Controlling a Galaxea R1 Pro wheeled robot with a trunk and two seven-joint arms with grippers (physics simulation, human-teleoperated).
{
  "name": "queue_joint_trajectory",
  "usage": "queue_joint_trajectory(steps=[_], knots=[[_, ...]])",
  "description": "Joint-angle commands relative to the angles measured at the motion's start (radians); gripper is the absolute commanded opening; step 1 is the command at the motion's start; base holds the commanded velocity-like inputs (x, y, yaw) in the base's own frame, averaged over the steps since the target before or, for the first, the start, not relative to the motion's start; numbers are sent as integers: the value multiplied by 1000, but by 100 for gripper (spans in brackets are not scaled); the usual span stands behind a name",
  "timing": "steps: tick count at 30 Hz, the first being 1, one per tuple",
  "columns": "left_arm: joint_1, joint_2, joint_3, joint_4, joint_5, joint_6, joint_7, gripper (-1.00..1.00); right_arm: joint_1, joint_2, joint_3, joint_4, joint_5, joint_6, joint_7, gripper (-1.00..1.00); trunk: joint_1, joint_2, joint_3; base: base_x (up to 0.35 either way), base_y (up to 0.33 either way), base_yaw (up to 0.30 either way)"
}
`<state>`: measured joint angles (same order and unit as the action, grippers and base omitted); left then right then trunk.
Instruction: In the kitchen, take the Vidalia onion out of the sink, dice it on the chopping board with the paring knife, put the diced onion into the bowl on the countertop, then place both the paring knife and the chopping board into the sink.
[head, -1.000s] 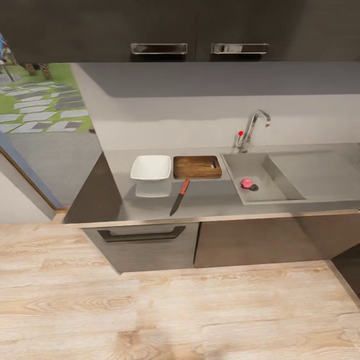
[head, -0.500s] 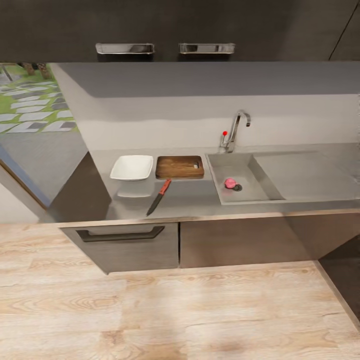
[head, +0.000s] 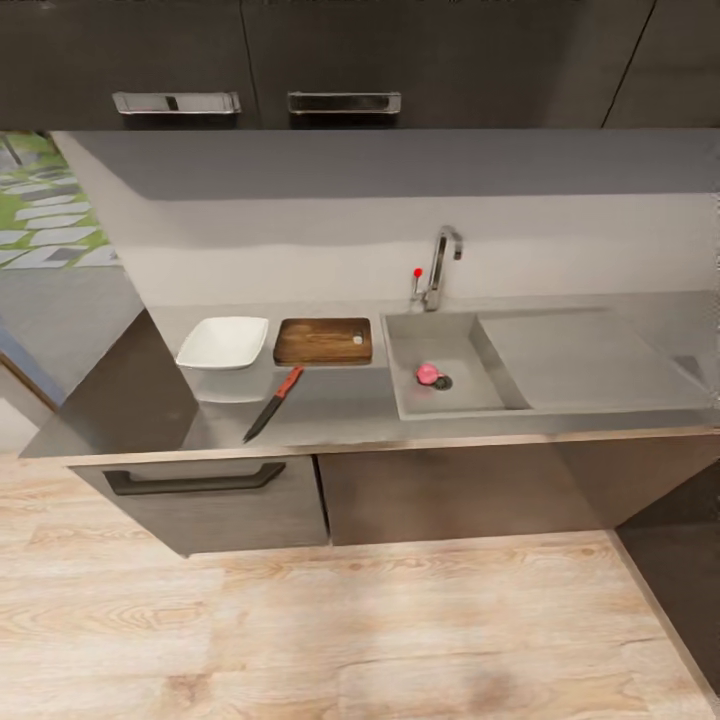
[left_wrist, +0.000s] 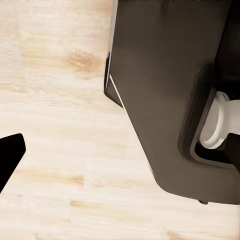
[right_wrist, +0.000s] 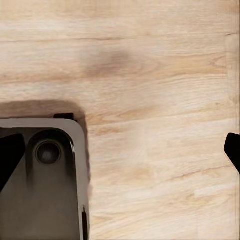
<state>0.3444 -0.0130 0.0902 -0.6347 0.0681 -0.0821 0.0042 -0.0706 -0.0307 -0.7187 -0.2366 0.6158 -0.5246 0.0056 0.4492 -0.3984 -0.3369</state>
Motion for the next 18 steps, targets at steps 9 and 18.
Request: queue_joint_trajectory(steps=[9,18], knots=[[1,-1,2,-2,7,0,0,100,-1,1,-7,2,10,-5,1,100,1,-2,13,87,-307,0],[1,-1,2,-2,7,0,0,100,-1,1,-7,2,10,-5,2,100,1,-2,27,46,-307,0]])
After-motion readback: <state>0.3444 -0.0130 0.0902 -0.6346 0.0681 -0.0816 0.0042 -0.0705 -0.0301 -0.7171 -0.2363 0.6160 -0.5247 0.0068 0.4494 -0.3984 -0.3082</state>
